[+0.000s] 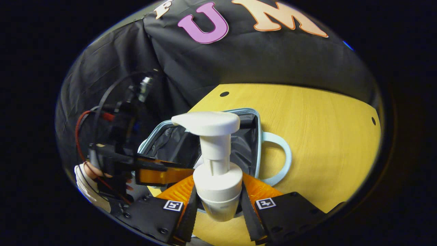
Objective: First open the suitcase, pack the skin care products into it, and then close the suitcase.
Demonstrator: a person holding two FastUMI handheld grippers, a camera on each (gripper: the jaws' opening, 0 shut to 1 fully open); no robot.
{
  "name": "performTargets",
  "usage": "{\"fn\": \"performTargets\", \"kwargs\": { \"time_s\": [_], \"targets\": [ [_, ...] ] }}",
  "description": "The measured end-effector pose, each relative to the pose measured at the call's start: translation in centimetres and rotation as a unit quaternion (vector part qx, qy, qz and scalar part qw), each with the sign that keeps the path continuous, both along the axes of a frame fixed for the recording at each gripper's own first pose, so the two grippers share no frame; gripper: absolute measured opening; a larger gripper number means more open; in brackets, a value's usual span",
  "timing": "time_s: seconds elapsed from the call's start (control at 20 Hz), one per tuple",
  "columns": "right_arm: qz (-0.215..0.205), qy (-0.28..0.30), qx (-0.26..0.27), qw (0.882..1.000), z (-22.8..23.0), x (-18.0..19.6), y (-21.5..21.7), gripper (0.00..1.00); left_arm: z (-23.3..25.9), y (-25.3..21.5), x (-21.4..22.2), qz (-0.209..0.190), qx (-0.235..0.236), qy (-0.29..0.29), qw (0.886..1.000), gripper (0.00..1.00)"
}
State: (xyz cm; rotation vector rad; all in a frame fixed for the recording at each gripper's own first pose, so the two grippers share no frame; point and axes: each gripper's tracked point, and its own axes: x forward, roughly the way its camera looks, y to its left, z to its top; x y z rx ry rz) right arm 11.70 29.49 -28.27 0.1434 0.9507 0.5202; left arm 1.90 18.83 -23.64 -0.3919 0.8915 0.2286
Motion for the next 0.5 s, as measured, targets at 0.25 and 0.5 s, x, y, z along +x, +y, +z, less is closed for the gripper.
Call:
{"fn": "performTargets", "kwargs": {
  "time_s": [0.25,0.5],
  "targets": [
    [-0.006,0.018,-0.017,1.000,-2.9,1.5,0.8,0.63,5.5,3.3,-5.5,0.076,-0.009,-0.075,0.994,0.96],
    [-0.015,0.014,-0.045,0.999,-4.4,1.5,0.3,0.63,8.7,10.6,-13.2,0.189,0.014,-0.094,0.977,0.96]
  ]
}}
